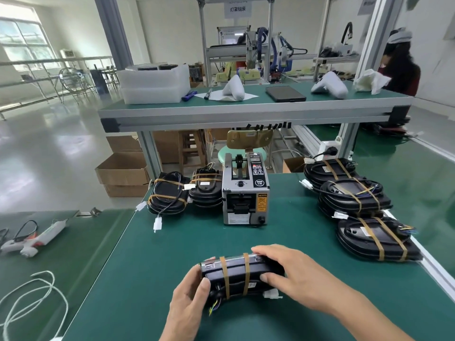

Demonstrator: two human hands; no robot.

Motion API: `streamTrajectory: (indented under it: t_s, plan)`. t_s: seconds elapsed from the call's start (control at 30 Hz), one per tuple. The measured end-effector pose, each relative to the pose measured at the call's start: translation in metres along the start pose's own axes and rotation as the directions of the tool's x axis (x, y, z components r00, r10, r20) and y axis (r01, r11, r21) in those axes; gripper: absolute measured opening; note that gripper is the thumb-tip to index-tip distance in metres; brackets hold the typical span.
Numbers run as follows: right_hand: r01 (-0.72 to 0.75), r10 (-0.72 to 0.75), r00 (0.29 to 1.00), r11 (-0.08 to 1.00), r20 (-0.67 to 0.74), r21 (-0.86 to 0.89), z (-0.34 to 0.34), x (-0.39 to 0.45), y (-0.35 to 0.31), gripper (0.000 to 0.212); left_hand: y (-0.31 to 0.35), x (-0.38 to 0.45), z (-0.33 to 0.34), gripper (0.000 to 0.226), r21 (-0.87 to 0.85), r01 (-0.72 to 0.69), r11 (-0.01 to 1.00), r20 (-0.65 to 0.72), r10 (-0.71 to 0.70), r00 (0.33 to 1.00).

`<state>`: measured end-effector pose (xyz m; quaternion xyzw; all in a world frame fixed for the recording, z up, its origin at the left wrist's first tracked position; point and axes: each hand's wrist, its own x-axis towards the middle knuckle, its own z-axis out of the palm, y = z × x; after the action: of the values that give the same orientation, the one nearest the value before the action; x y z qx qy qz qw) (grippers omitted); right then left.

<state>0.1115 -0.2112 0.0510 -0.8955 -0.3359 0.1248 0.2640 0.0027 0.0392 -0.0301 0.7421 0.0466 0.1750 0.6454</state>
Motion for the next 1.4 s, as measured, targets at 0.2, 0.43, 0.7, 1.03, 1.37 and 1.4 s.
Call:
streamTrajectory:
  t_s: [0.2,0.43,0.7,1.03,1.37,1.4]
  plan:
    - [0.012,-0.012,1.000,0.999,0.026,0.037,0.000,0.009,-0.002,0.065,-0.011,-0.004,-0.003,0.041,0.053,-0.085,0.995,0.071,0.081,0.994]
    - [-0.013,0.009,0.994,0.999,0.105,0.037,-0.008,0.019,-0.007,0.072,-0.002,-0.003,0.001,0.042,0.066,-0.125,0.990,0.099,0.118,0.988]
    - [-0.172,0.337,0.929,0.762,-0.155,0.625,-0.026,0.088,-0.023,0.010,0.006,-0.003,0.000,0.045,0.017,-0.080,0.997,0.082,0.078,0.994]
    - [-0.257,0.790,0.606,0.308,-0.096,0.916,-0.001,0.162,-0.024,0.009,0.009,-0.005,-0.001,0.041,0.073,-0.106,0.992,0.081,0.100,0.992]
    - [-0.163,0.841,0.541,0.081,0.020,0.983,0.001,0.177,-0.031,0.009,0.011,-0.005,0.000,0.055,0.027,-0.077,0.997,0.107,0.073,0.992]
    - [-0.162,0.843,0.538,0.068,0.031,0.984,0.002,0.178,-0.032,0.009,0.011,-0.005,0.000,0.058,0.024,-0.067,0.997,0.108,0.064,0.992]
